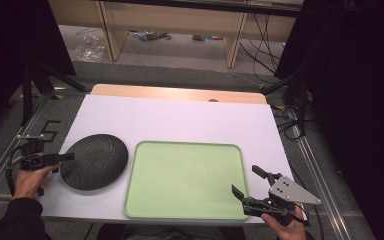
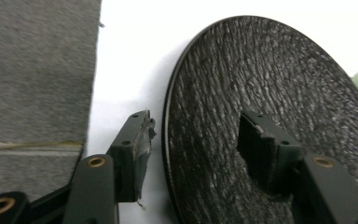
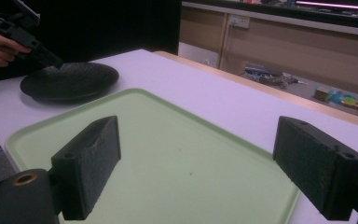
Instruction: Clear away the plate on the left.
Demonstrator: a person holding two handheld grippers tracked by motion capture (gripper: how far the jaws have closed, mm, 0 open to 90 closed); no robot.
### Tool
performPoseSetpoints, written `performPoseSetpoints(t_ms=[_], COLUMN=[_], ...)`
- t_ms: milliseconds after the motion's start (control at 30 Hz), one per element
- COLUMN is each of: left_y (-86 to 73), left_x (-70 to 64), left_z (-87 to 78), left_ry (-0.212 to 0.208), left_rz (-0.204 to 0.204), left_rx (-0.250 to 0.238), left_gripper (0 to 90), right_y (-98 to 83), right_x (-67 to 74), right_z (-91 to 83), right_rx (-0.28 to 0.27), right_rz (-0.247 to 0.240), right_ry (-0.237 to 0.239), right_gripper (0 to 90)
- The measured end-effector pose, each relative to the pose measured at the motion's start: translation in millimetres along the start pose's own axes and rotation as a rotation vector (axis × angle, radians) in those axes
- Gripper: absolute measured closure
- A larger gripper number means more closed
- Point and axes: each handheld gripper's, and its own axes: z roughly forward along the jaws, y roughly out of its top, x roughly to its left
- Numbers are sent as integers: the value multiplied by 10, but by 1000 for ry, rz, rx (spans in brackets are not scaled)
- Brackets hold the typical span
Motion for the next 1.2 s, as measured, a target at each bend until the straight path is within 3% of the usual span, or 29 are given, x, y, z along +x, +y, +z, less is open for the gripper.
performPoseSetpoints(t_ms=[100,133,200,300,400,467,567,667,833,867,1033,1067,1200], left_y=[-2,-6,-11,-11,-9,-7,-17,-26,-37,-23,35,78,156], left_x=[11,29,49,45,37,65,91,163,208,209,132,48,-81], left_z=[14,29,32,35,40,38,43,20,-11,-57,-157,-192,-291], left_ry=[3,-16,-19,-35,-24,-35,-45,-91,-137,-167,-189,-170,-165], left_rz=[-7,-36,-45,-46,-51,-92,-112,-172,-201,-217,-188,-152,-116], left_rx=[15,19,32,40,43,44,29,25,13,-15,-49,-66,-93], left_gripper=[481,511,526,557,587,627,663,706,743,760,809,809,831], right_y=[0,0,-1,-1,0,-1,-1,-1,0,0,0,-1,-2], right_x=[0,1,-1,0,2,3,12,6,14,14,14,3,1], right_z=[0,0,0,1,2,3,0,0,0,0,-2,0,-3], right_rx=[1,2,1,2,4,4,17,7,17,17,18,5,7], right_rz=[-1,0,-1,-1,-3,-3,12,0,12,11,12,-4,-4], right_ry=[0,1,0,2,3,3,9,3,9,10,9,3,5], right_gripper=[158,158,158,158,158,158,158,158,158,158,158,158,159])
